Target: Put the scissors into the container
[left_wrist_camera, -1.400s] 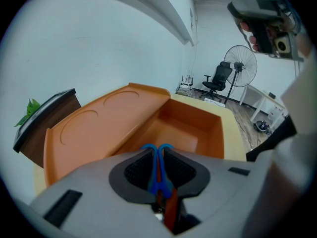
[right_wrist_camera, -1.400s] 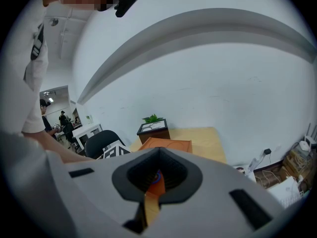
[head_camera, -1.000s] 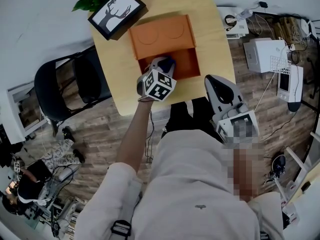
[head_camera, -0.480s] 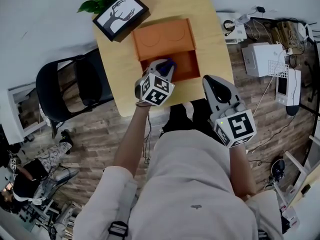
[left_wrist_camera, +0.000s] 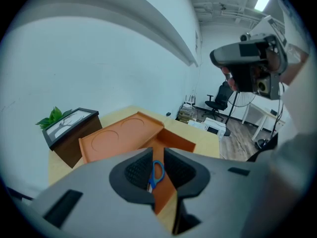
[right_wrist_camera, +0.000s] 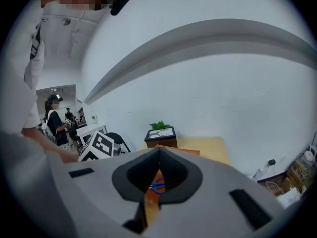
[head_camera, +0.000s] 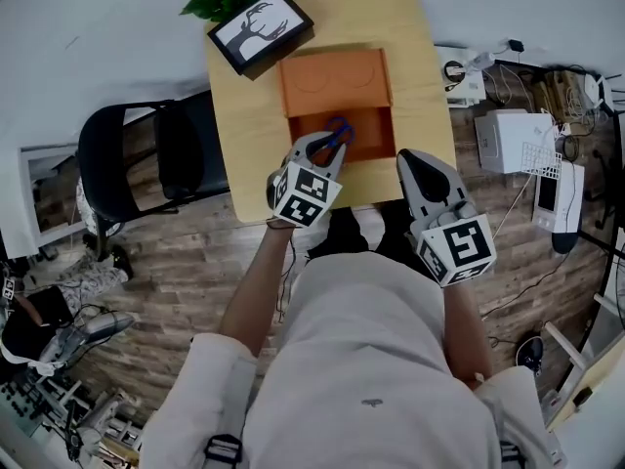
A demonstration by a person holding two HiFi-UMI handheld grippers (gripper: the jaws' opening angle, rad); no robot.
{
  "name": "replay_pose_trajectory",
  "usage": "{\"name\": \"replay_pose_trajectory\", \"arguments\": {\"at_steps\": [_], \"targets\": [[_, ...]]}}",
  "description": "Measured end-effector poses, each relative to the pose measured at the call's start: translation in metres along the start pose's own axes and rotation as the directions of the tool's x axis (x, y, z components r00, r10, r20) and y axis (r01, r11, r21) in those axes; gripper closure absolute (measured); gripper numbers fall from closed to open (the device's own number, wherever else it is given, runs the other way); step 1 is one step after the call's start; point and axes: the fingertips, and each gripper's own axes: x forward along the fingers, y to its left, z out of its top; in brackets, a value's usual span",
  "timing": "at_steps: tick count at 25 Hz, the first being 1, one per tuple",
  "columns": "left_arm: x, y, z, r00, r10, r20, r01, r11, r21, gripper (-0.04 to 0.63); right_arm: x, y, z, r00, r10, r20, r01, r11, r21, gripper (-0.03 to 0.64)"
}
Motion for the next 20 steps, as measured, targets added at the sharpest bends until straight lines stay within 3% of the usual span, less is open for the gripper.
{"name": "replay_pose_trajectory", "arguments": {"at_steps": [10, 20], "targets": [[-0.057, -0.012, 0.042, 0.98, 0.123, 0.159, -0.096, 0.982, -0.165, 0.57, -0.012, 0.001, 0.014, 0.995, 0.097, 0.038, -0.095, 0.993, -0.064, 0.618], [-0.103, -0.065, 0.086, 0.917, 0.295, 0.269, -0.183, 0.909, -0.375, 0.574, -0.053, -0.013, 0.043, 0.961, 0.253, 0.113, -0.235, 0.959, -0.157, 0.618]]}}
